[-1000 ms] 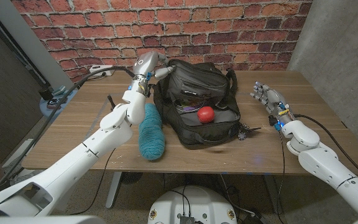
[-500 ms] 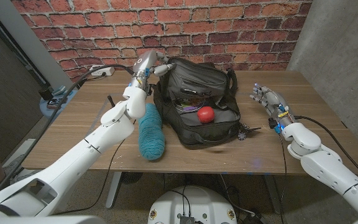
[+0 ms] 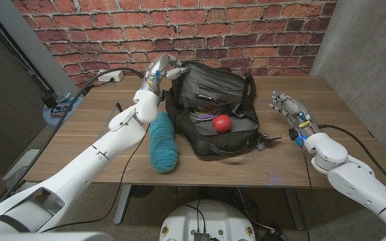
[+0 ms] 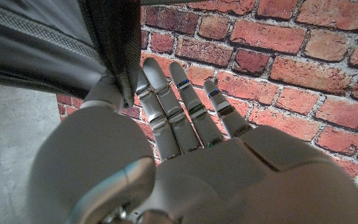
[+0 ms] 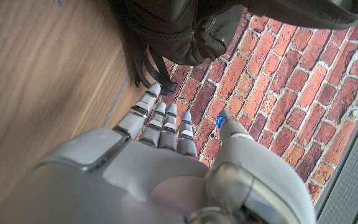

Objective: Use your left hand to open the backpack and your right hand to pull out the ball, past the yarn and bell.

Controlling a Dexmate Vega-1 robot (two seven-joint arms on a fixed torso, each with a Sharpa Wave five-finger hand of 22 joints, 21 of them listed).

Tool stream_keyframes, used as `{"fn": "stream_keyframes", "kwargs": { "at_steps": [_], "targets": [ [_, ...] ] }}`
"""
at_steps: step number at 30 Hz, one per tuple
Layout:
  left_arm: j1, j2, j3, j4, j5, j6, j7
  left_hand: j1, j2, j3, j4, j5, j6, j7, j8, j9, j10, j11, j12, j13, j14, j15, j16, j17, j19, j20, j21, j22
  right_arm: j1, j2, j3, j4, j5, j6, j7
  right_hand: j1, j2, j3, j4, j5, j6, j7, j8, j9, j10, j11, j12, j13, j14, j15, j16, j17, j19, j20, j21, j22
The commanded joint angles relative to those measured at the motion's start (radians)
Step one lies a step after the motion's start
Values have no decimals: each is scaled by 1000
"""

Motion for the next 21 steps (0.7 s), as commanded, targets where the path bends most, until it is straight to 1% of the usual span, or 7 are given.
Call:
{"fn": "stream_keyframes", "kwargs": {
  "at_steps": [1,5,15,21],
  "targets": [
    [-21,9,8,14,-72,-10,-14,74,70,2,1,9,-5,3,9,4,1,6,1,5,-4,-2,-2,7,-6,-1,-4,3,-55,-76,26,-129,-88,-128,-66,13,-2,5,-6,6,9,1,8,0,12,0,6,2,7,6,8,-2,5,5,2,3],
    [-23,5,0,17,-109,-10,-22,75,69,3,0,11,-5,1,10,4,3,2,2,7,-3,-1,-3,7,-7,-1,-5,3,-66,-91,31,-162,-114,-165,-75,14,-2,5,-8,6,11,1,8,0,13,-4,6,2,8,6,8,-2,7,7,3,3],
    [-38,6,0,38,-166,-20,-32,74,70,2,1,13,-5,1,12,2,1,6,-1,10,-6,0,-4,11,-11,0,-6,3,-95,-131,44,-258,-171,-288,-102,18,-3,6,-11,7,16,2,9,0,17,-3,7,2,10,8,8,-4,8,8,3,3],
    [-52,10,12,53,-177,-33,-35,75,70,3,1,14,-7,3,12,2,3,6,-2,11,-5,-1,-5,11,-13,2,-6,3,-108,-126,49,-288,-188,-312,-106,20,-3,6,-13,7,18,2,10,0,19,-5,8,2,10,7,8,-5,9,9,3,3]
  ]
}}
